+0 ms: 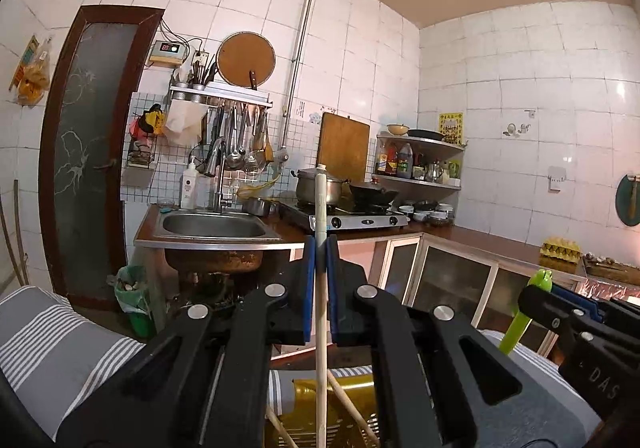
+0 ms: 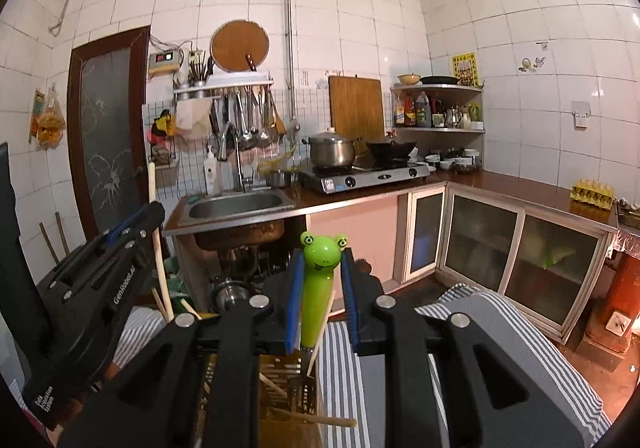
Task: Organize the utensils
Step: 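Lower both utensils into the holder and open both grippers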
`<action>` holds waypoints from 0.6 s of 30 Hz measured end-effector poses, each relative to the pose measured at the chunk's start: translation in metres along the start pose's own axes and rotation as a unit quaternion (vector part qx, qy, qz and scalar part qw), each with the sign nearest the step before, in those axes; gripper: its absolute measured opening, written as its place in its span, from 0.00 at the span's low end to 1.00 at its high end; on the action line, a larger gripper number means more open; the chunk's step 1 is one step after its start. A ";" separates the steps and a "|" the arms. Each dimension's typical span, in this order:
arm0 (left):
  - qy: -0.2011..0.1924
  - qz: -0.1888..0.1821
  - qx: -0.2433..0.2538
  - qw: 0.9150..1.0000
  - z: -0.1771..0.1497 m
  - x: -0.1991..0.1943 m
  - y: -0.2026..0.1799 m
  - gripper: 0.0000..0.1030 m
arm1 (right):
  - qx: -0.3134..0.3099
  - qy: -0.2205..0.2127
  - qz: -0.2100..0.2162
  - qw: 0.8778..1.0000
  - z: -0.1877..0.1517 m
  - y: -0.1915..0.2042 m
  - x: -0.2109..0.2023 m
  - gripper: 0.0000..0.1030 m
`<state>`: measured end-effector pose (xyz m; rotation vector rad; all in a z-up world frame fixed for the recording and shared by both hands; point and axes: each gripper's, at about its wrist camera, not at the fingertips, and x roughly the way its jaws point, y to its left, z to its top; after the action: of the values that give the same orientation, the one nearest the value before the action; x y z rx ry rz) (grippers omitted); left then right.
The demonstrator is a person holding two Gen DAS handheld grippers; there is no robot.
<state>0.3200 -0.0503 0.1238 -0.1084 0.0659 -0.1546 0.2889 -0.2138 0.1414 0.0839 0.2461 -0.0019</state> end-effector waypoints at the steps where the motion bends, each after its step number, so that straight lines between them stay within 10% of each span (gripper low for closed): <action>1: 0.001 0.002 0.005 1.000 -0.003 0.000 -0.001 0.04 | -0.003 0.007 0.000 1.000 -0.003 0.001 0.003 0.18; 12: 0.049 0.021 0.019 0.998 -0.021 0.000 0.011 0.06 | -0.015 0.086 -0.013 0.996 -0.026 0.003 0.030 0.20; 15: 0.070 0.020 0.015 0.997 -0.012 -0.009 0.019 0.30 | -0.013 0.089 -0.025 0.996 -0.021 -0.002 0.025 0.48; 18: 0.076 0.031 0.007 0.997 0.002 -0.031 0.031 0.57 | -0.001 0.085 -0.034 0.996 -0.013 -0.010 0.008 0.51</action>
<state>0.2946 -0.0152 0.1241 -0.0800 0.2189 -0.1013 0.2932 -0.2230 0.1261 0.0736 0.4184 -0.0622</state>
